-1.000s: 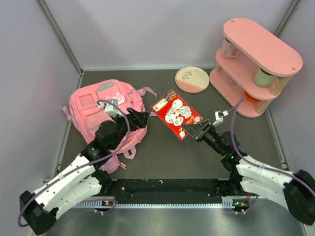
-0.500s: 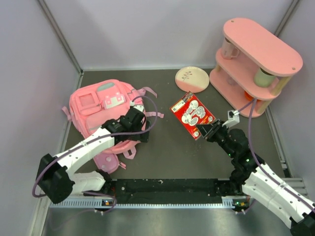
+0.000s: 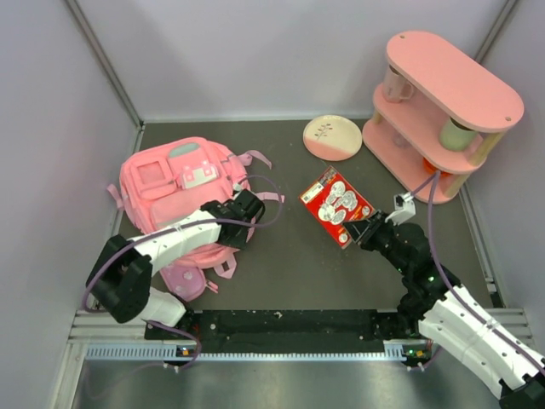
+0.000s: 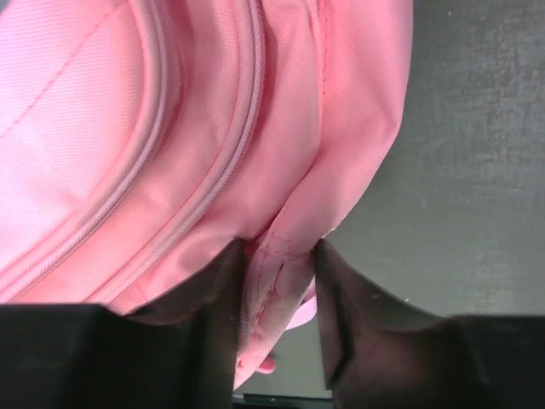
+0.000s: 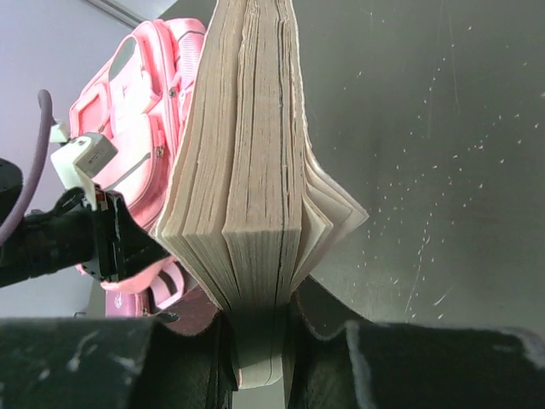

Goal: Pack the student bag
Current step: Move the student bag to the center of the board.

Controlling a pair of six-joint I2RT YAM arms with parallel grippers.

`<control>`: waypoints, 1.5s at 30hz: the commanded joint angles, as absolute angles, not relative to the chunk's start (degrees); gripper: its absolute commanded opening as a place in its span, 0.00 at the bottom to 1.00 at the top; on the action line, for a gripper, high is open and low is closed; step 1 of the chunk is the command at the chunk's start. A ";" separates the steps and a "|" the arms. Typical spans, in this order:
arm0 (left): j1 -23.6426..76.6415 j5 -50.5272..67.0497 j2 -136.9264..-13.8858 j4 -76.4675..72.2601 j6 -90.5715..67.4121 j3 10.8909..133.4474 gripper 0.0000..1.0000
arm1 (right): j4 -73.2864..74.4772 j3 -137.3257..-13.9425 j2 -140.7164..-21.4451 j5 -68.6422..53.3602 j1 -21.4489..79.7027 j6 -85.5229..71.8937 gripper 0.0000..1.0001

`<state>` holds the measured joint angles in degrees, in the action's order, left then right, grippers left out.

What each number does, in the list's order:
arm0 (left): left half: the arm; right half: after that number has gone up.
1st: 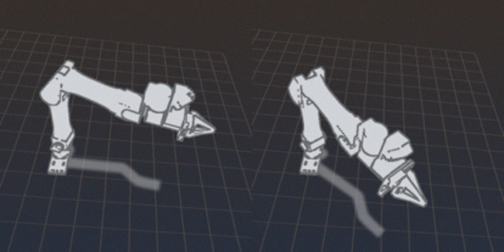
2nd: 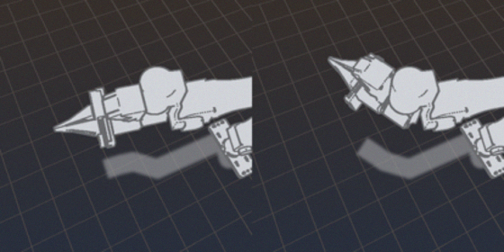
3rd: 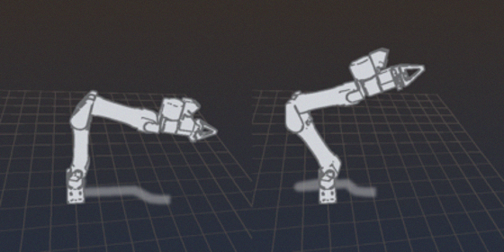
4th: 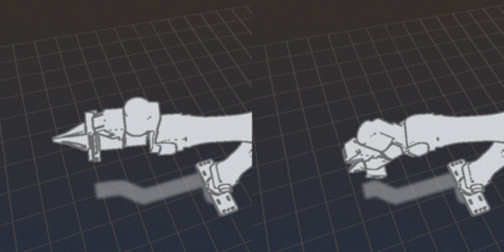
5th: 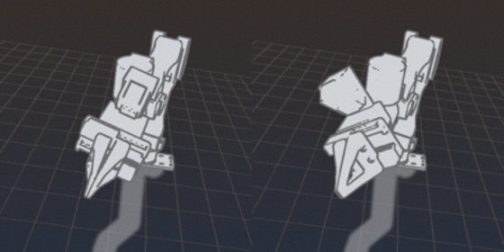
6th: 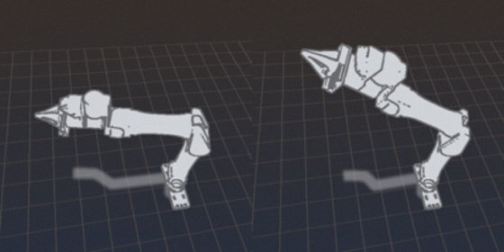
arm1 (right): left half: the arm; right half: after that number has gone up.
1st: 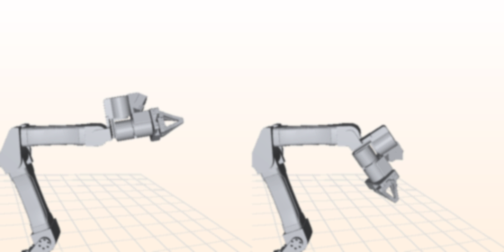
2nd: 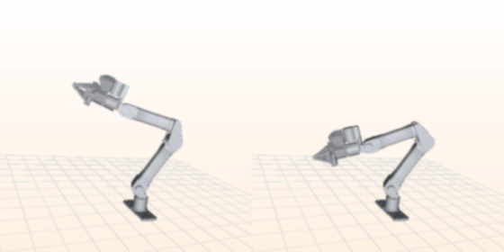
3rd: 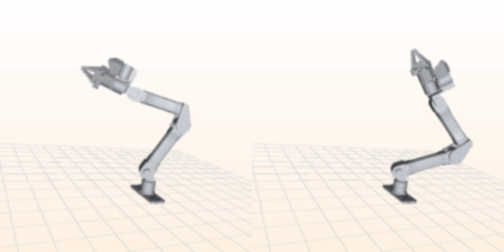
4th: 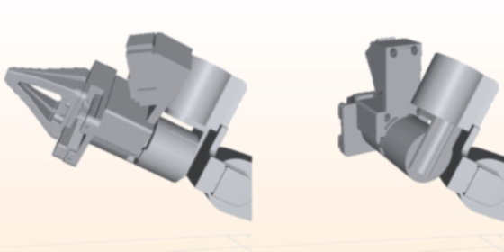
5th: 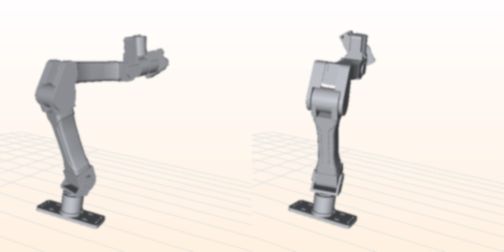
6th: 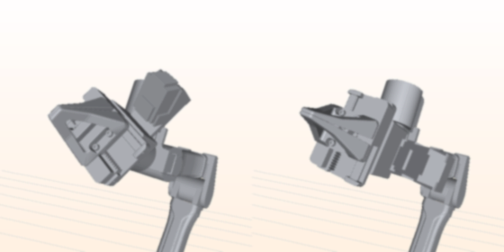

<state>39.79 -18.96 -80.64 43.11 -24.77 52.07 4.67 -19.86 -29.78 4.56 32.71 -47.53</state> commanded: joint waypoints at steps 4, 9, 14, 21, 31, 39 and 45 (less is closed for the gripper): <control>41.57 -16.36 -82.88 34.90 -21.21 57.03 0.00 | 6.49 -26.19 -24.53 7.29 31.46 -44.56 0.00; 44.12 -5.91 -81.83 26.29 -14.25 63.09 0.00 | 11.50 -28.30 -21.19 12.03 31.46 -41.75 0.00; 49.29 -0.63 -88.32 25.66 -14.94 73.01 0.00 | 17.65 -30.06 -15.65 21.61 31.46 -38.33 0.00; 54.75 0.63 -96.06 23.29 -19.33 79.36 0.24 | 22.58 -32.87 -12.04 30.49 31.46 -33.93 0.00; 55.81 -12.28 -85.89 26.98 -20.48 74.37 0.71 | 23.73 -33.05 -11.60 30.06 31.55 -34.01 0.00; 55.81 -15.74 -84.72 30.14 -18.81 68.82 0.50 | 23.64 -32.43 -12.31 27.78 31.46 -35.59 0.00; 55.90 -9.76 -86.84 31.91 -19.68 66.28 0.40 | 23.56 -31.91 -12.48 26.46 31.46 -36.56 0.00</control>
